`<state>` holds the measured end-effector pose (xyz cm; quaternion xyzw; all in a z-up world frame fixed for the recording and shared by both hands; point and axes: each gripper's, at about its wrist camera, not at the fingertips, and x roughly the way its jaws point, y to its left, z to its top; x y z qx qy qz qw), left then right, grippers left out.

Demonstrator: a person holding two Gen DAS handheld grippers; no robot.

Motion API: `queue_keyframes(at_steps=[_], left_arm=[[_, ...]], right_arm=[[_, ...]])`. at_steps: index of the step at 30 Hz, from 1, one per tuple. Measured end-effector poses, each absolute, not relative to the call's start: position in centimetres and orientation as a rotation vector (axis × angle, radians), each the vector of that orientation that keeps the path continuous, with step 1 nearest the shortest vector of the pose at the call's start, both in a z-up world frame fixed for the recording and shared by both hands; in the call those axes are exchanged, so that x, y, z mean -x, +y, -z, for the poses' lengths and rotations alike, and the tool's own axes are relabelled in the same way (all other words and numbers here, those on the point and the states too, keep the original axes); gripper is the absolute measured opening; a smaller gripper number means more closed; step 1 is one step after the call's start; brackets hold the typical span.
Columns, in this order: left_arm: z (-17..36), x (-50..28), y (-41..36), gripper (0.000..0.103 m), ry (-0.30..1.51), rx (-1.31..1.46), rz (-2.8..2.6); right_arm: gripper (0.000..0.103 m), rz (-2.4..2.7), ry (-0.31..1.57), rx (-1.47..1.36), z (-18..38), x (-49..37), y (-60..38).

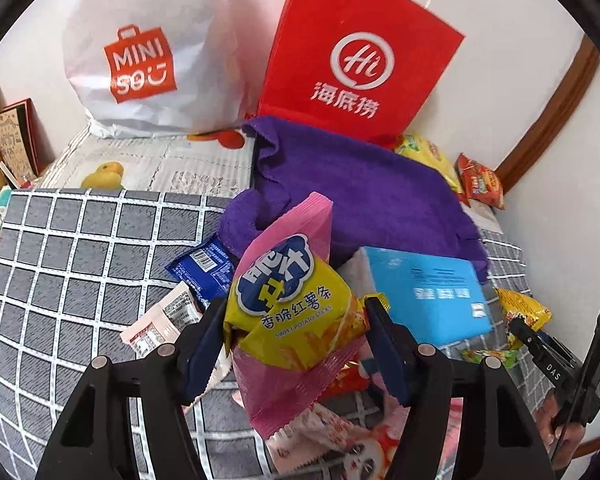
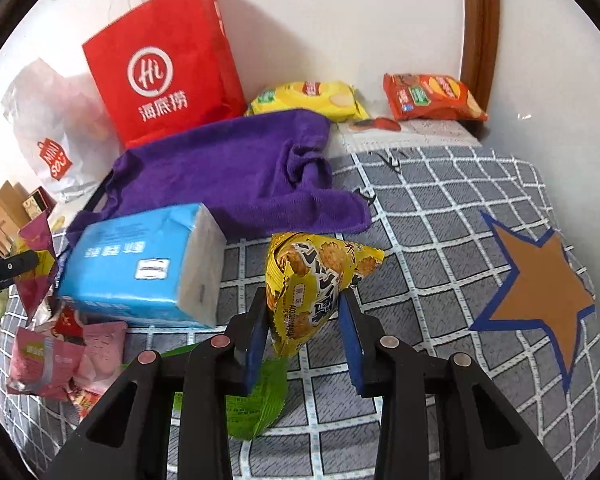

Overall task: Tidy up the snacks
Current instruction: 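Carry both held bags up and over the purple towel with both tools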

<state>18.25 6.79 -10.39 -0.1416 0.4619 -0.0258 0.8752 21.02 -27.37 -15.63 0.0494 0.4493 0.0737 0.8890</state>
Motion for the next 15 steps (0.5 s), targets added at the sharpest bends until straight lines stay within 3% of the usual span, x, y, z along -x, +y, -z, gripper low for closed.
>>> queue_keyframes(at_steps=[15], left_arm=[[5.8,-14.1,3.8,0.066,0.905,0.272,0.138]], right_arm=[[0.034,-0.182,0.829,-0.083,9.9,-16.7,-26.4]])
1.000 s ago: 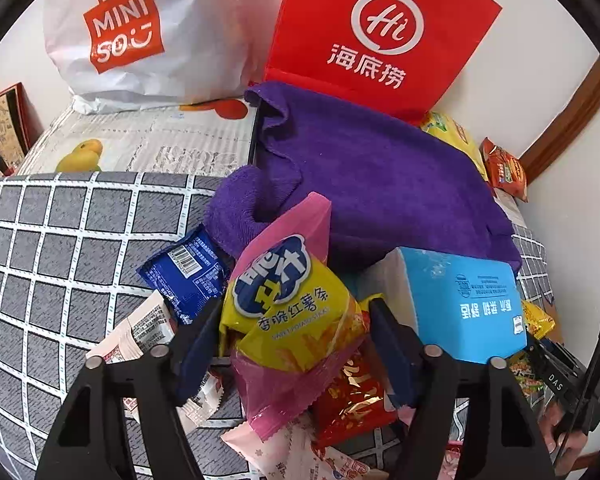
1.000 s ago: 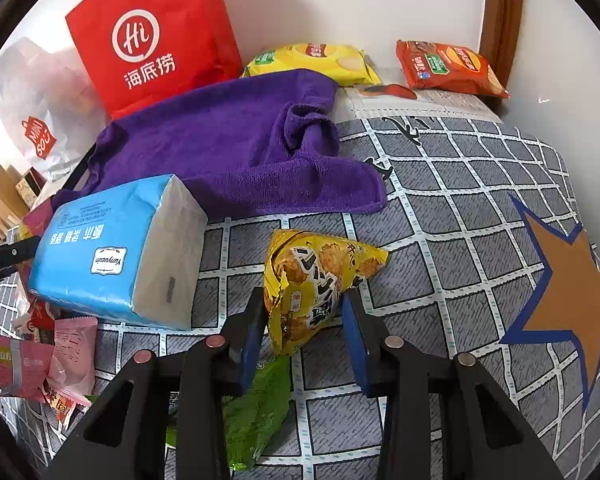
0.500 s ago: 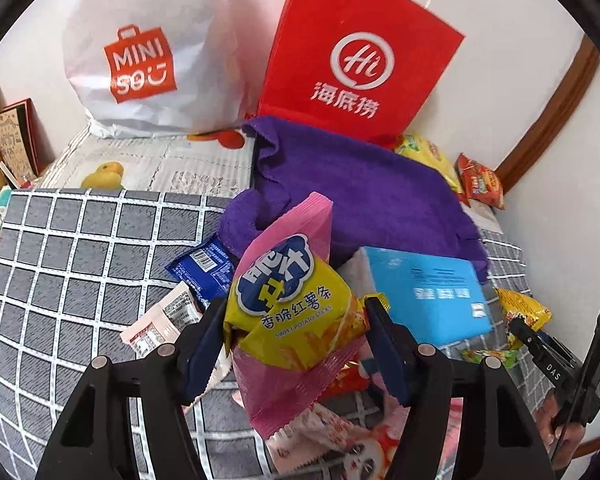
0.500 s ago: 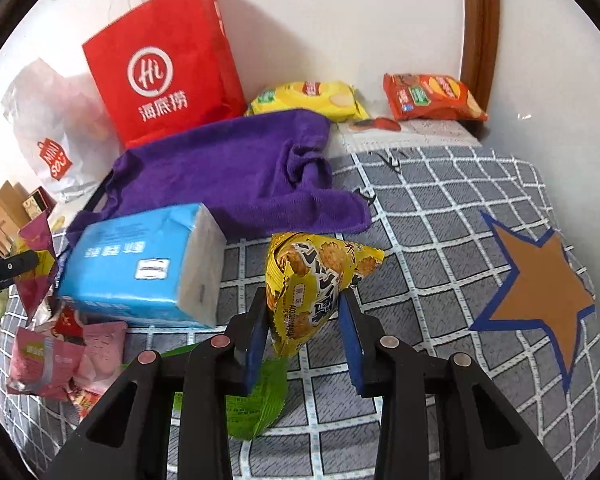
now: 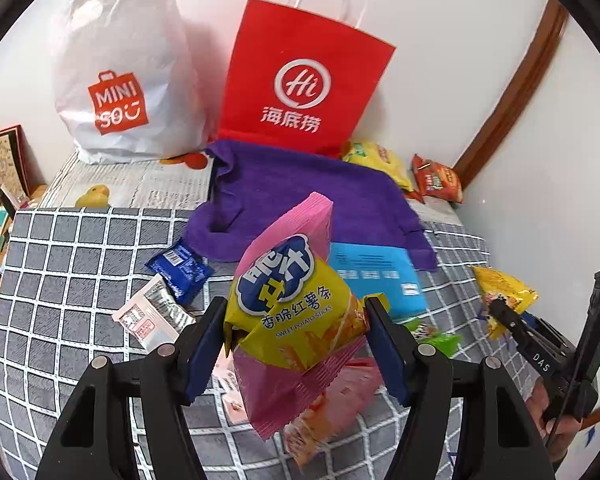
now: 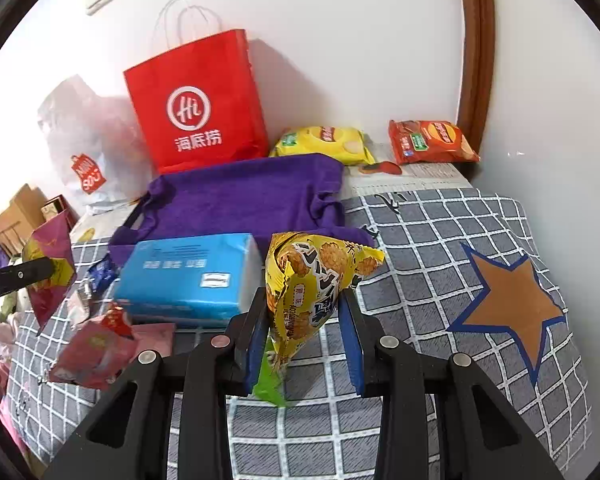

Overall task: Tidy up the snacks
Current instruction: 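Carry both held bags up and over the purple towel with both tools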

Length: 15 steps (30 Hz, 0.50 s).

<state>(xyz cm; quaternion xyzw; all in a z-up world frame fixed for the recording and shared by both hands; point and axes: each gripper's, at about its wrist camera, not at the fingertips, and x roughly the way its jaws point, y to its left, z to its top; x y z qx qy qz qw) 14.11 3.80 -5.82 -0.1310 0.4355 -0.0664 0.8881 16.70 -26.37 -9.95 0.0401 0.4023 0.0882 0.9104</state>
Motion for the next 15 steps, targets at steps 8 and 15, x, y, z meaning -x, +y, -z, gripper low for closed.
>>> queue_keyframes(at_steps=[8,15], left_arm=[[3.2,-13.9,1.7,0.066,0.867,0.251,0.183],[1.6,-15.7,1.0,0.066,0.847,0.245,0.184]], right_arm=[[0.034,-0.255,0.773,-0.079,6.8,-15.7,-24.4],[0.034,-0.295,0.738,-0.054,4.6,-17.5,-22.1]])
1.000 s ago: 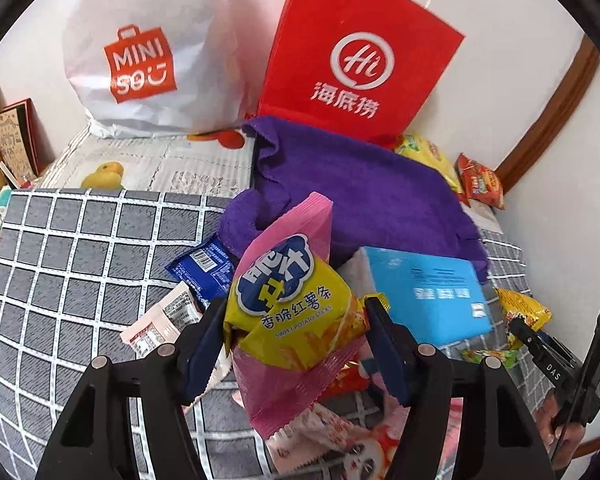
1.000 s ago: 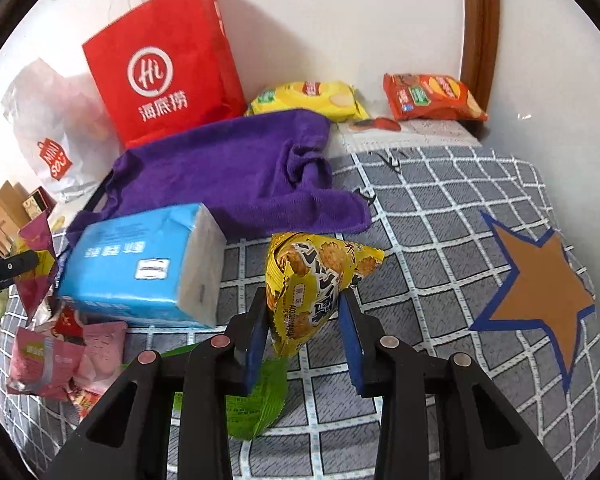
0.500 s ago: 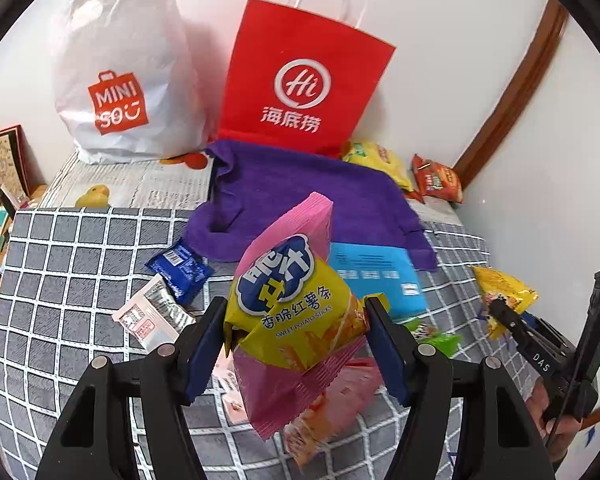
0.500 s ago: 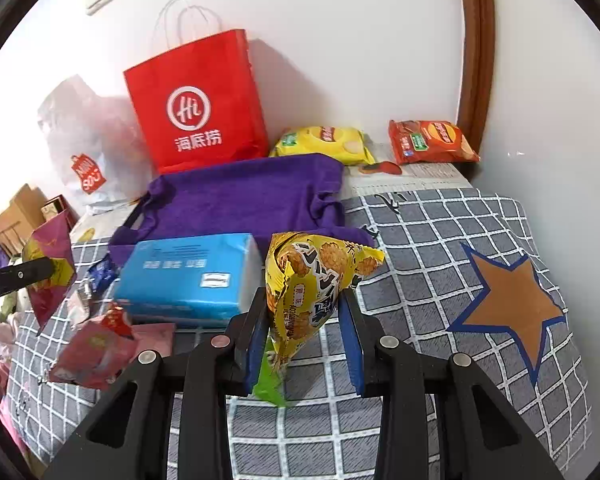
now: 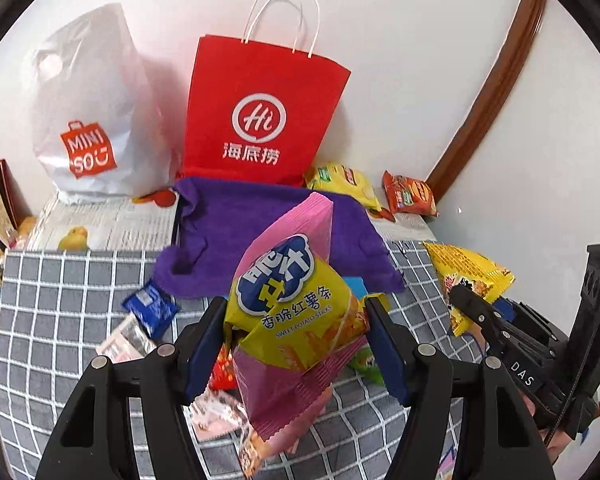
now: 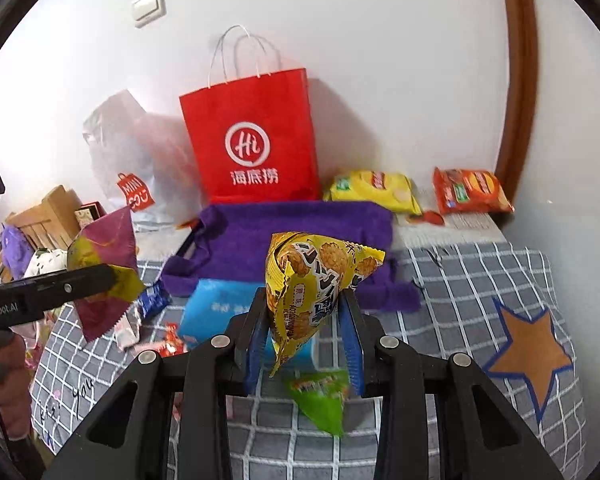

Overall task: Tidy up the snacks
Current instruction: 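Carry both held bags up and over the purple towel with both tools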

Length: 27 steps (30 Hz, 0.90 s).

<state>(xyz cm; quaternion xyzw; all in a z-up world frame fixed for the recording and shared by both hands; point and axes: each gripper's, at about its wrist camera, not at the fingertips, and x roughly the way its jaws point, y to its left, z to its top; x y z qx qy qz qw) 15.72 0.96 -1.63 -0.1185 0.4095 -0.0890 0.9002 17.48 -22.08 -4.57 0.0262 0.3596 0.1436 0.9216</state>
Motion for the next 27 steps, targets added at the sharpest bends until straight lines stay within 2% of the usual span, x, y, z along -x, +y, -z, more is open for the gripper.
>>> queue_keyframes(at_steps=[11,27], left_arm=[[0.4,-21.5,2.1,0.066,0.853,0.228,0.146],[2.5,-31.4,4.0,0.066,0.89,0.188,0.122]], right_arm=[[0.034,-0.295,0.71,-0.01,3.3,-23.7,-19.8],[0.034,-0.259,0.732,0.018,5.1,-35.1,-18.6]])
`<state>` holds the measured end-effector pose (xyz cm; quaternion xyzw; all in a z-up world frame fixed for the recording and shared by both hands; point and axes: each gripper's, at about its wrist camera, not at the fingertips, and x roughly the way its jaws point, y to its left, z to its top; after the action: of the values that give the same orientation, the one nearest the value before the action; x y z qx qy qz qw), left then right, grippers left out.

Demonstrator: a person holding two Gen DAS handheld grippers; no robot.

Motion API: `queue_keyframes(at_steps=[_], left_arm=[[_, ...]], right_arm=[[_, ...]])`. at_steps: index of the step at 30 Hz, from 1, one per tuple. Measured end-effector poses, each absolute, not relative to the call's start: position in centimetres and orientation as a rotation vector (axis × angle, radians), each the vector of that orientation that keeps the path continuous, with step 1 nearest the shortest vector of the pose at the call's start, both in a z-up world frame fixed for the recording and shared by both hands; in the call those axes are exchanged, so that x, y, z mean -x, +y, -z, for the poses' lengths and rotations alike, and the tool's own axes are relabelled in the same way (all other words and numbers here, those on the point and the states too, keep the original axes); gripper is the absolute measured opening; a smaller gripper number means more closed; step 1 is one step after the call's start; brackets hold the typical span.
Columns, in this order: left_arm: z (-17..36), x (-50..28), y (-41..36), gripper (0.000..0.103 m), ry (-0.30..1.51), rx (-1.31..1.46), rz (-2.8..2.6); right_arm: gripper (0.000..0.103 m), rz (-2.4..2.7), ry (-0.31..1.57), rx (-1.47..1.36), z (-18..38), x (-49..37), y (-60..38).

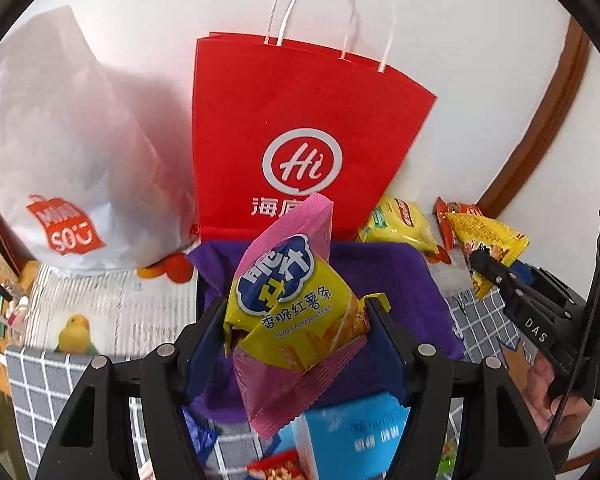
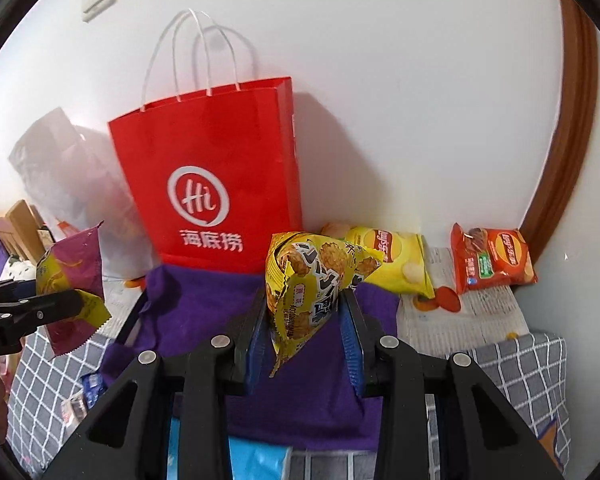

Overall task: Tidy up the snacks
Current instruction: 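Carry both held bags up and over the purple towel with both tools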

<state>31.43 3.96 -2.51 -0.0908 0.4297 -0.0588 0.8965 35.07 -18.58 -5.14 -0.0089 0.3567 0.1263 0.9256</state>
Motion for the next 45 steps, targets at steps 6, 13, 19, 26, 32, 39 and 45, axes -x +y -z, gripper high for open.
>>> queue_keyframes(at_steps=[6,13,19,26,32,39,45], left_arm=[[4.8,-34.2,4.2,0.066,0.905,0.186,0.106],[10.4,-36.8,4.6,0.066,1.009,0.223,0.108],[12.6,-37.4,4.4,0.066,1.066,0.211,0.121],[13.6,-37.3,3.9,0.066,1.101,0.194,0.127],[14.2,-37.9,3.5,0.066,1.132,0.187,0.135],[14.9,-38.2,2.7,0.068,1.151,0.175,0.141],[14.9,-38.2,2.4,0.07,1.161,0.189,0.174]], right_arm=[[0.034,-0.268,0.744,0.061,7.2,-37.3,-18.1],[0.034,-0.269,0.838,0.1,11.9,-39.8,-17.9],[0.034,-0.278,0.932,0.101,14.7,-41.5,-18.0],[0.034,-0.294,0.964,0.135,16.4,-41.6,-16.9],[0.034,-0.302,0.984,0.165,17.0,-41.4,-16.0],[0.034,-0.301,1.007,0.193,17.8,-41.6,-15.8],[0.036,-0.301,1.01,0.209,17.9,-41.8,-15.7]])
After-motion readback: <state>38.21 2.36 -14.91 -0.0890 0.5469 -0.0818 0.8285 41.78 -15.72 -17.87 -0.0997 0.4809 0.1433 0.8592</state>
